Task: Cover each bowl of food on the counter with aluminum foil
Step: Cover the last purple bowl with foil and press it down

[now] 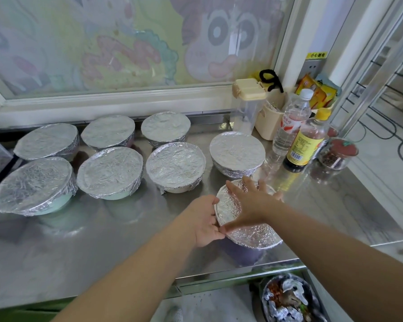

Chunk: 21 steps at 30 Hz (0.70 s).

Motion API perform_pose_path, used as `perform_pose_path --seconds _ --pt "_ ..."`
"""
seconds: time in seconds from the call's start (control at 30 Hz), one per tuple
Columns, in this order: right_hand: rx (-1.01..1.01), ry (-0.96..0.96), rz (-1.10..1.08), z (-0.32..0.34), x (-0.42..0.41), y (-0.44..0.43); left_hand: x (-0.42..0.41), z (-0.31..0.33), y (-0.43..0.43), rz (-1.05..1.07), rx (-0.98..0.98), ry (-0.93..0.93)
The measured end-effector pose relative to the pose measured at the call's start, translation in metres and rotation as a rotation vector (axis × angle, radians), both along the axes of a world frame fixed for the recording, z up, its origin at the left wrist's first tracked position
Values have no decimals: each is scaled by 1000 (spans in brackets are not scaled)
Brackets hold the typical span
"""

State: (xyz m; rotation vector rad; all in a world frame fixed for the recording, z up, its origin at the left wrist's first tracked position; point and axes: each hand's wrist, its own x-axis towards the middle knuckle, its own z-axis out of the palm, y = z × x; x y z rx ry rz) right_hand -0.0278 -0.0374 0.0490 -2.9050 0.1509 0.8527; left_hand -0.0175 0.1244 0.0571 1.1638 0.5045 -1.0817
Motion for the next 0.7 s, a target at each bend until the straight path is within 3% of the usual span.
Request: perform_pose_path --seconds 0.3,0.47,0.57,0.63,0.7 --pt "-20 21 179 6 6 -7 2 -8 0 -48 -52 90" --pt "27 -84 274 13 -4 -13 -11 -18 -3 -50 -56 149" --pt "264 -340 -73 13 -22 -25 -8 -26 -1 -14 -11 116" --pt "443 -681 -544 3 -38 -30 -2 -25 -3 27 66 30" --pt "612 -844 -1065 -14 -56 -25 4 -20 -7 78 139 -87"
